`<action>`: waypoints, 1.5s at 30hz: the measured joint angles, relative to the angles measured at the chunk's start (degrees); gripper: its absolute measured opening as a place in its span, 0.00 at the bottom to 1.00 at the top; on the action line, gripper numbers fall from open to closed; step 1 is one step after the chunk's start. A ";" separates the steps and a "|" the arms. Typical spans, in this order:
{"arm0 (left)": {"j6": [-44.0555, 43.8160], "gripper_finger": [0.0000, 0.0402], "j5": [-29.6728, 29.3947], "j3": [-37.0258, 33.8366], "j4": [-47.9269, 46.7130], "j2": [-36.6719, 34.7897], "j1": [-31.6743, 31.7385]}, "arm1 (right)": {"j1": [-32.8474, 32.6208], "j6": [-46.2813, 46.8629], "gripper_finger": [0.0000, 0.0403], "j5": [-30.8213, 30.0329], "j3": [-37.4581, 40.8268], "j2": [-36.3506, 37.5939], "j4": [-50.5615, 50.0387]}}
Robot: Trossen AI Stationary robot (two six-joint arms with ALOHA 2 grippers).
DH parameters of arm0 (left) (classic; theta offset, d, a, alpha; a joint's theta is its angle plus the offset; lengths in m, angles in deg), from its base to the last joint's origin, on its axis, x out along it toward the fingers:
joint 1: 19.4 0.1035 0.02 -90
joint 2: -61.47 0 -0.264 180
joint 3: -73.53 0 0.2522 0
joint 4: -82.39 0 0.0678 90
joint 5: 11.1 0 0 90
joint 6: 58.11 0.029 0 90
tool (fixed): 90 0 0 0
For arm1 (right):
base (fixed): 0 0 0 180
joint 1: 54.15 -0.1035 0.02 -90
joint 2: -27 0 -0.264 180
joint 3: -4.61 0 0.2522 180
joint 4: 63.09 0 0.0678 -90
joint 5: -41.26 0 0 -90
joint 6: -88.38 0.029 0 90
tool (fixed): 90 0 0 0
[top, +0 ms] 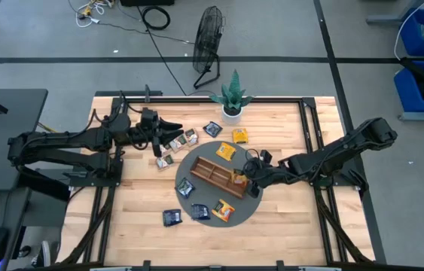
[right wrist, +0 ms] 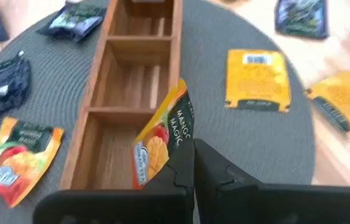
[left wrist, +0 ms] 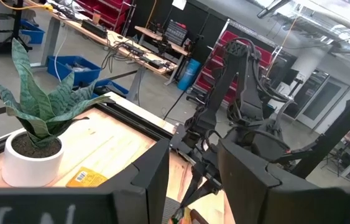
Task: Pick & Place Tea
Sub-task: Put the yellow tea bag into the right section of the wooden organizer
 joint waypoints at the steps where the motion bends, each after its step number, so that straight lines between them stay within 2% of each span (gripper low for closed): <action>1: 0.00 0.35 0.00 0.00 -0.02 0.00 0.00 | 0.00 -0.04 0.00 -0.84 0.00 0.00 0.39; 9: -0.11 0.35 0.02 0.00 0.00 0.00 0.00 | -1.78 1.49 0.00 -1.99 0.00 0.00 3.19; 14: -0.09 0.35 0.00 0.00 0.00 0.00 0.00 | -3.83 4.06 0.00 -6.57 0.00 0.00 1.49; 28: -0.09 0.35 0.00 0.00 -0.08 0.00 0.00 | -8.96 9.45 0.00 -13.05 0.00 -0.22 0.80; 45: -0.09 0.35 0.00 0.00 -0.38 0.00 0.00 | -9.26 9.00 0.01 -12.29 0.00 -5.79 3.93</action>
